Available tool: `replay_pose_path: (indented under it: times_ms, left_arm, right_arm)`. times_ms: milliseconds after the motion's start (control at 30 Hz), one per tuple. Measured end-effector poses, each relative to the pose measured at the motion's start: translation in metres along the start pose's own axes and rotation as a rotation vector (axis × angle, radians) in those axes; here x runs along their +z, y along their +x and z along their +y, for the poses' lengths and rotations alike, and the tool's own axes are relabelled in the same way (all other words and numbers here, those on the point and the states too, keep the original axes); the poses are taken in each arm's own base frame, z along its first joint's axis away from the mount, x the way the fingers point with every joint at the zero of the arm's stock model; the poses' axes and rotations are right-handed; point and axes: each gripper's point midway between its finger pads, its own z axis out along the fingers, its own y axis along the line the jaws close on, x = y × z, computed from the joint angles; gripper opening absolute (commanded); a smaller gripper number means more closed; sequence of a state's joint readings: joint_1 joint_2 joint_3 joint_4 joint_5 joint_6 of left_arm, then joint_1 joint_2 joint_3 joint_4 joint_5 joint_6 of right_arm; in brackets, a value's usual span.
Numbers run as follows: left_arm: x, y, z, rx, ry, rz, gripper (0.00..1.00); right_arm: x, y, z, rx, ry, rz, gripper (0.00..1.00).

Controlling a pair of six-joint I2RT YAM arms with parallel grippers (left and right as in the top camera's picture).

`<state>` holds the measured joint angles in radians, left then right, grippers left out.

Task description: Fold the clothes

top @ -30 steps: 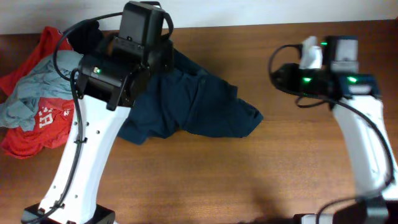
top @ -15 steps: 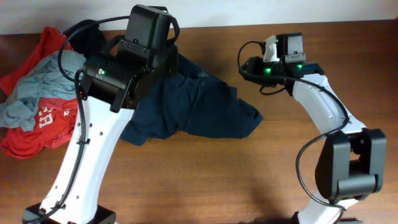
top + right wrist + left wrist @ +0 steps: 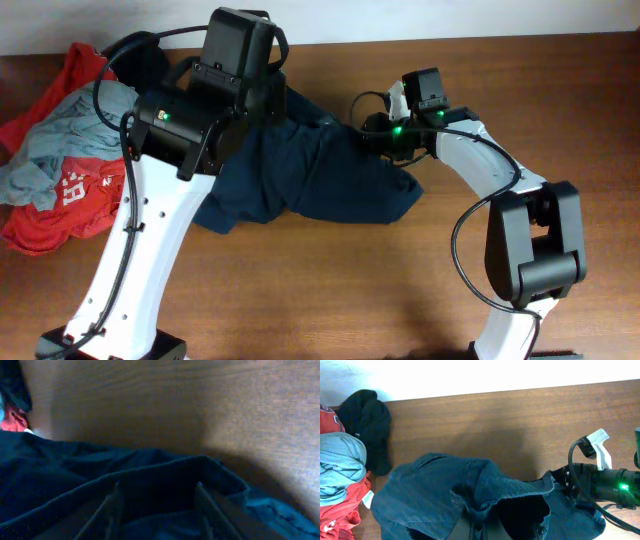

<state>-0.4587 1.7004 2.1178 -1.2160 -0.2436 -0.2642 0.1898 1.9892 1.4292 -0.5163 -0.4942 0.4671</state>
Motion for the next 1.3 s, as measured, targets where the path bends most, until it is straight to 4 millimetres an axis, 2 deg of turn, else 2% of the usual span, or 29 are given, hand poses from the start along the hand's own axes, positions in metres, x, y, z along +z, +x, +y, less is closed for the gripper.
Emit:
replay_pose_path:
  times_ms: [33,167,367,500,633,733,800,867,900,1067,1300]
  left_arm:
    - [0.000,0.000,0.000,0.000,0.000,0.000,0.01]
    - [0.000,0.000,0.000,0.000,0.000,0.000,0.01]
    - [0.000,-0.002,0.000,-0.002,0.002,-0.007,0.01]
    - [0.000,-0.003,-0.001,-0.003,0.004,-0.013,0.01]
    - [0.000,-0.005,-0.001,-0.005,0.005,-0.020,0.01]
    - [0.000,-0.007,-0.002,-0.007,0.008,-0.029,0.01]
    - [0.000,-0.009,-0.003,-0.005,0.010,-0.038,0.01]
    - [-0.001,-0.016,-0.004,0.018,0.017,-0.064,0.01]
    - [-0.001,-0.020,-0.005,0.034,0.020,-0.082,0.01]
    - [-0.002,-0.048,-0.013,0.219,0.029,-0.199,0.01]
    - [-0.015,-0.095,-0.023,0.455,-0.002,-0.404,0.01]
  right_arm:
    - [0.000,0.001,0.000,0.000,0.001,0.006,0.04]
    - [-0.001,0.005,-0.004,0.019,0.011,0.023,0.04]
    - [-0.010,-0.001,-0.017,0.057,0.024,0.019,0.04]
    - [-0.034,-0.019,-0.032,0.097,0.046,-0.002,0.04]
    - [-0.069,-0.036,-0.038,0.111,0.060,-0.033,0.04]
    - [-0.094,-0.040,-0.028,0.105,0.059,-0.049,0.04]
    - [-0.106,-0.040,-0.013,0.089,0.034,-0.057,0.18]
    - [-0.105,-0.037,0.000,0.078,-0.003,-0.045,0.25]
    - [-0.103,-0.034,0.007,0.072,-0.022,-0.032,0.33]
    - [-0.091,-0.018,0.042,0.030,-0.108,0.024,0.39]
    - [-0.091,-0.018,0.050,0.036,-0.147,0.032,0.46]
